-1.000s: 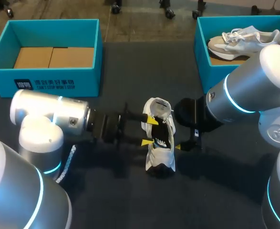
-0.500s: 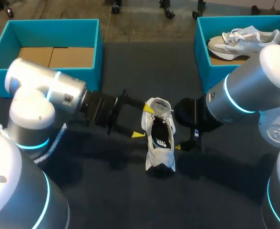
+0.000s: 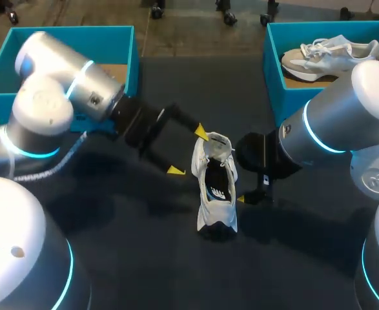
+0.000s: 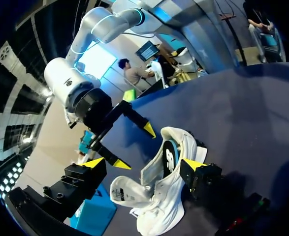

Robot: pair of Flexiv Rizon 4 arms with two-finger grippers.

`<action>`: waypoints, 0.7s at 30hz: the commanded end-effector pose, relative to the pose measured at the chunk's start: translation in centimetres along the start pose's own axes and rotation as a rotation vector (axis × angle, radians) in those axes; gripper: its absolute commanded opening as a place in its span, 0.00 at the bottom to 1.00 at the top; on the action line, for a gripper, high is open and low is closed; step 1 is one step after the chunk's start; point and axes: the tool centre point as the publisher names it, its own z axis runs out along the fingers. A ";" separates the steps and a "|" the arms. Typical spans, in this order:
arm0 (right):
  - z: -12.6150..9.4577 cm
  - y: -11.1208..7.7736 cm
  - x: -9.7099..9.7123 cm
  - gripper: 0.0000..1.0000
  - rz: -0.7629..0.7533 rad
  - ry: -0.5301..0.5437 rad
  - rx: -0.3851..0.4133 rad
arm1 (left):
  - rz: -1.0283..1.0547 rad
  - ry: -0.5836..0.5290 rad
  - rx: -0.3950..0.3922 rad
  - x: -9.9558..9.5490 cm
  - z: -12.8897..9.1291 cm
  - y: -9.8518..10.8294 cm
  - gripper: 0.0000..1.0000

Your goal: Take the shoe out of the shoebox, open the shoe tongue, remove and reinsert the insole, then place the shoe into the shoebox

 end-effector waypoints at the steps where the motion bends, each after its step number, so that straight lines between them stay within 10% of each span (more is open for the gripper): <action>1: -0.1 0.0 0.1 1.00 0.001 -0.001 0.000 | -0.003 0.203 0.012 -1.2 -0.7 0.8 1.00; 21: -3.3 -2.7 -1.5 1.00 0.026 -0.017 0.010 | -0.047 0.207 0.022 -2.3 -1.6 1.5 1.00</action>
